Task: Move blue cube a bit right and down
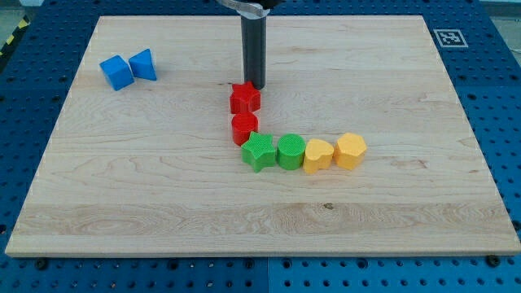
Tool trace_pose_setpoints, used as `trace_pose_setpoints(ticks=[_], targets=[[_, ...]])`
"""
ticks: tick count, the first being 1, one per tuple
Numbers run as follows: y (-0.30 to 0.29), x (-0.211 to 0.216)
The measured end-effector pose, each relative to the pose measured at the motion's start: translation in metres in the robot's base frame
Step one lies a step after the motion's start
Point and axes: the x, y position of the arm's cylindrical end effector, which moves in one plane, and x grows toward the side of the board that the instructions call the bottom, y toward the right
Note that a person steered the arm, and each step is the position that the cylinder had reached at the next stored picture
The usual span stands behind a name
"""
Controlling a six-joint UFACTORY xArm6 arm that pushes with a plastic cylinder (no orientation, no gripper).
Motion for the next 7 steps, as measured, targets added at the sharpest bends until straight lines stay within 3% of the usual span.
trace_pose_setpoints(ticks=[3,5,7], targets=[[-0.015,0.01],[-0.044,-0.068],[-0.198,-0.094]])
